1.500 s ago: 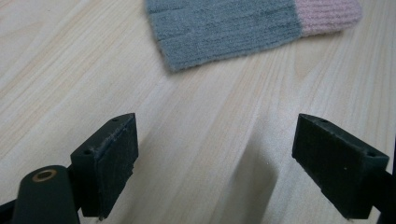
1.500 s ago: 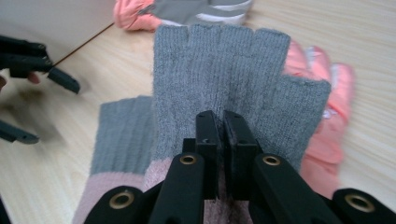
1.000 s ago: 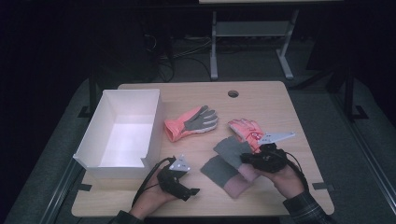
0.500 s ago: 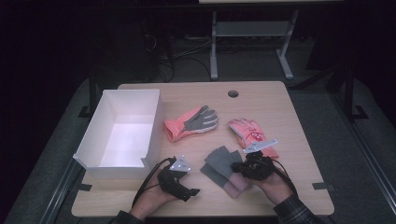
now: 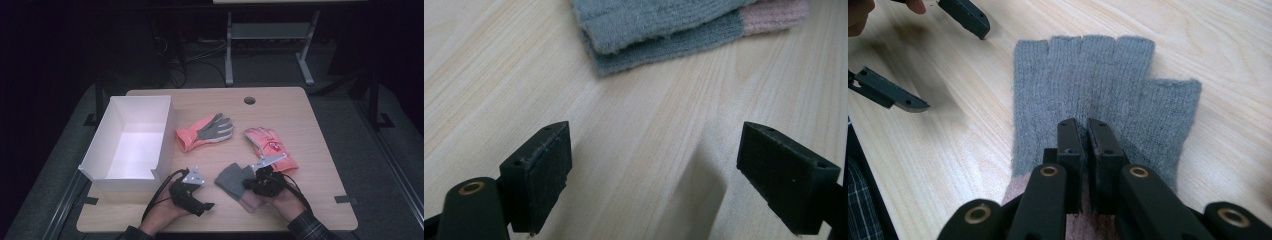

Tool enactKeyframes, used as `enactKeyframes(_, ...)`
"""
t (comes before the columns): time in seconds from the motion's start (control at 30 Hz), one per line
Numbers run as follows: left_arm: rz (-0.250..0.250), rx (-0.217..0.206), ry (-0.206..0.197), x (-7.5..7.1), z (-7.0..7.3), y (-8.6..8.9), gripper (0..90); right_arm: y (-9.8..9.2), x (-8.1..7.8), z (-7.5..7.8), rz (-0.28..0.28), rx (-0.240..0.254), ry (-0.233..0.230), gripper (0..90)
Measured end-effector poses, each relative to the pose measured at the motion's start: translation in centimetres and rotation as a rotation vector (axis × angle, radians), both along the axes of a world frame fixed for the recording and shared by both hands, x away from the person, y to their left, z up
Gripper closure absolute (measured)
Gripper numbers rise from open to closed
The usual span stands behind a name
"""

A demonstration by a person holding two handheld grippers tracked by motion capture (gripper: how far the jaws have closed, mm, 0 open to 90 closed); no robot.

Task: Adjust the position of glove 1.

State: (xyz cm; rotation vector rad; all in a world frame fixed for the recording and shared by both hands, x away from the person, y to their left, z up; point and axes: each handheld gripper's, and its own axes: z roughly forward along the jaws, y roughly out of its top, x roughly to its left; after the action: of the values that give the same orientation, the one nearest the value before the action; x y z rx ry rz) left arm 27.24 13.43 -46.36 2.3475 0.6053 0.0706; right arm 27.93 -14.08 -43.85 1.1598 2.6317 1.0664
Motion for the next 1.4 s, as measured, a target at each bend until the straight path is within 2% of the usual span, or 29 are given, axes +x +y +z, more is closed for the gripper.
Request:
enactKeyframes(0.07,0.000,0.000,0.002,0.0,0.0,0.0,14.1,0.1,0.0,-0.1,-0.001,0.004,0.002,84.1)
enactKeyframes(0.17,-0.004,0.003,-0.002,0.0,0.1,0.0,14.2,-0.2,0.0,0.0,0.008,0.013,-0.007,72.9)
enactKeyframes(0.2,-0.001,0.002,-0.002,0.0,0.1,0.0,14.3,-0.4,0.0,0.1,0.016,0.020,-0.022,69.3)
enactKeyframes(0.3,0.010,-0.005,0.007,0.0,0.2,0.1,16.8,-1.2,-0.1,0.8,0.011,0.050,-0.052,66.6)
enactKeyframes(0.4,0.026,-0.017,0.004,-0.1,0.7,0.2,28.4,-2.3,0.0,1.4,0.002,0.057,-0.077,80.4)
enactKeyframes(0.43,0.029,-0.021,0.003,-0.1,0.8,0.3,38.3,-3.0,-0.2,1.7,0.005,0.050,-0.094,87.8)
enactKeyframes(0.47,0.032,-0.026,0.003,-0.1,0.9,0.4,42.2,-3.2,-0.2,1.7,0.006,0.044,-0.106,89.9)
enactKeyframes(0.5,0.028,-0.036,0.009,-0.1,1.1,0.4,48.2,-3.7,-0.4,1.9,0.004,0.040,-0.112,90.0)
enactKeyframes(0.53,0.018,-0.037,0.018,-0.1,1.3,0.5,59.0,-4.4,-0.5,2.0,0.002,0.042,-0.118,90.0)
enactKeyframes(0.57,0.031,-0.056,0.024,-0.1,1.3,0.5,67.1,-5.0,-0.6,2.1,-0.002,0.038,-0.121,90.0)
enactKeyframes(0.63,0.020,-0.057,0.043,-0.1,1.5,0.4,83.0,-6.1,-0.9,2.0,-0.006,0.034,-0.128,90.0)
enactKeyframes(0.7,0.023,-0.066,0.050,-0.1,1.7,0.1,89.7,-7.0,-1.1,1.6,-0.008,0.021,-0.128,90.0)
enactKeyframes(0.87,-0.010,-0.056,0.047,-0.3,1.6,-1.7,89.7,-8.3,-0.9,0.1,0.007,-0.023,-0.091,90.0)
enactKeyframes(1.07,-0.051,-0.026,0.045,-0.1,0.9,-4.3,89.7,-7.8,-0.2,-0.7,0.032,-0.038,-0.069,90.0)
enactKeyframes(1.23,-0.047,-0.016,0.050,0.4,0.4,-5.8,89.7,-7.3,-0.1,-1.1,0.060,-0.053,-0.057,90.0)
enactKeyframes(1.4,-0.048,-0.007,0.049,0.8,0.1,-6.5,89.7,-6.9,-0.2,-1.3,0.089,-0.070,-0.058,90.0)
